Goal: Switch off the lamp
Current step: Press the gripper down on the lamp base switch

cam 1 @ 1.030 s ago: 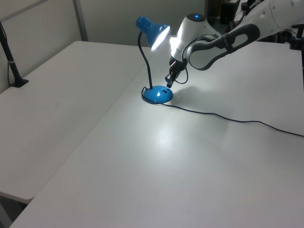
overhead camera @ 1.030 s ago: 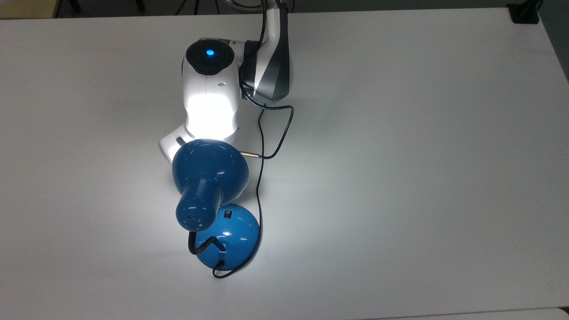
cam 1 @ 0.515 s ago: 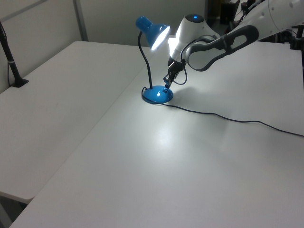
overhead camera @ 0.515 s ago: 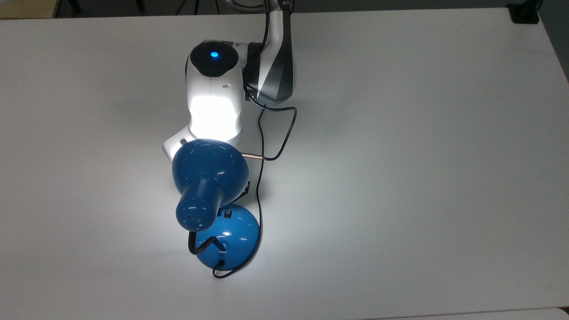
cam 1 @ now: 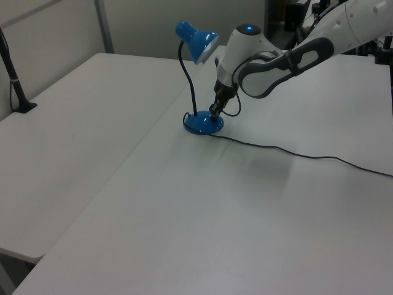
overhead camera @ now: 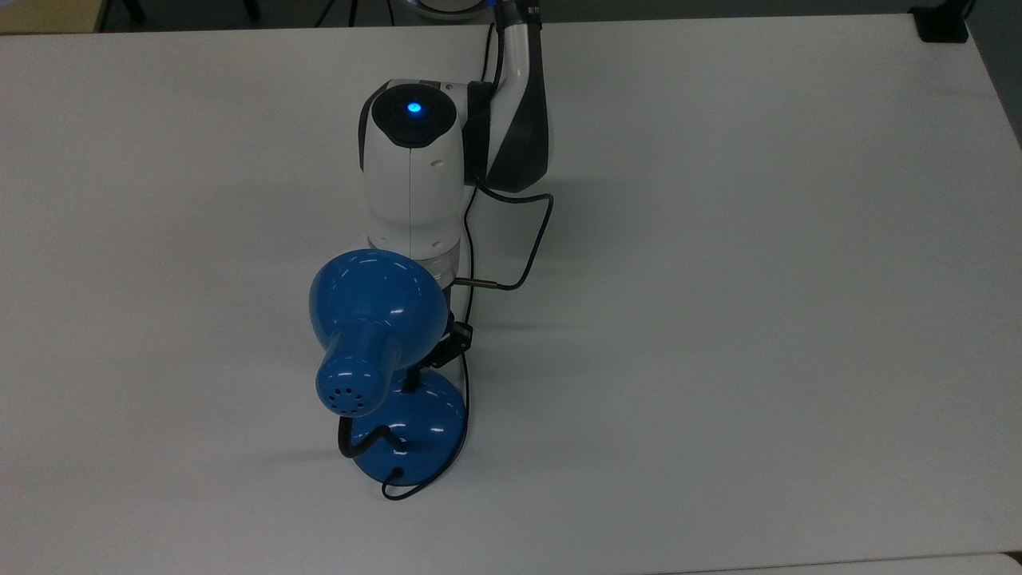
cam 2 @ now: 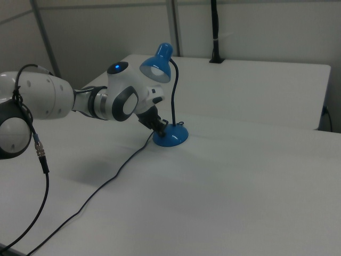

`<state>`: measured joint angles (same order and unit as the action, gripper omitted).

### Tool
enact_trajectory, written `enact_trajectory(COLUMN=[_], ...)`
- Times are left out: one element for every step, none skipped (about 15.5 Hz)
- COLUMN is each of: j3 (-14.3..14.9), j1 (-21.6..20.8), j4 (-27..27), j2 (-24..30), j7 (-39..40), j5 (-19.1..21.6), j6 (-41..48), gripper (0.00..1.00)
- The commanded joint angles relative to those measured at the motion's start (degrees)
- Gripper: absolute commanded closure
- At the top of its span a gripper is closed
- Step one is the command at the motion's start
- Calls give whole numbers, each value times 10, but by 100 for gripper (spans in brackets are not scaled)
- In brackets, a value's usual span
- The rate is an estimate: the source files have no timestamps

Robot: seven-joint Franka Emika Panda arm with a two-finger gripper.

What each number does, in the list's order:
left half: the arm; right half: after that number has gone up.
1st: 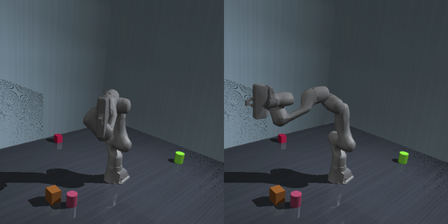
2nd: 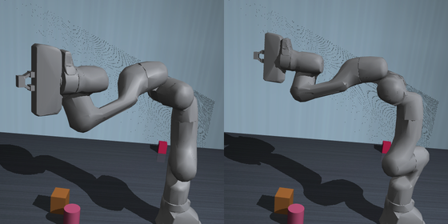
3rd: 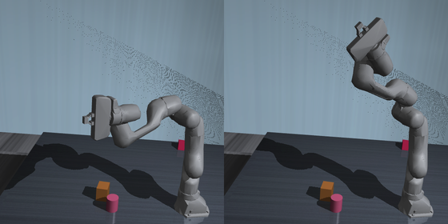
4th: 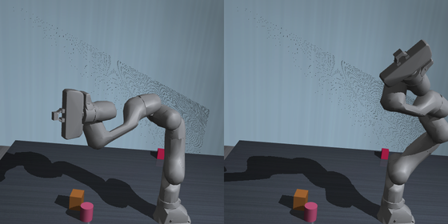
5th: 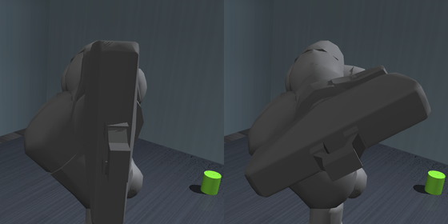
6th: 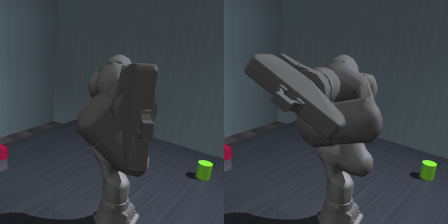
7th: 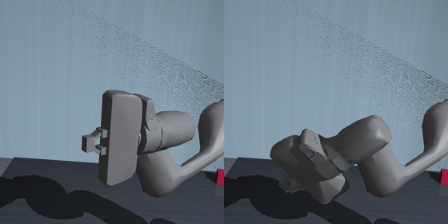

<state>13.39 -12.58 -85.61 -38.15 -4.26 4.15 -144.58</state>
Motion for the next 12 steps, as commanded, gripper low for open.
enact_trajectory(j3=[4,4,4,4,4,4,4,4,4,4,4,4], j1=[-9,-9,-8,-9,-10,-10,-15,-22,-25,-25,-26,-26], j4=[1,1,1,0,-2,-9,-13,-21,-31,-35,-39,-43], j2=[-19,-20,-21,-21,-21,-21,-20,-21,-20,-20,-20,-18], j7=[-7,-7,-6,-6,-5,-5,-6,-6,-6,-5,-2,3], j5=[-1,-1,-1,-1,-2,-2,-2,-1,-2,-2,-2,-1], j6=[-6,-5,-5,-5,-5,-5,-5,-4,-4,-4,-4,-2], gripper=[100,100,100,100,100,100,100,100,100,100,100,100])
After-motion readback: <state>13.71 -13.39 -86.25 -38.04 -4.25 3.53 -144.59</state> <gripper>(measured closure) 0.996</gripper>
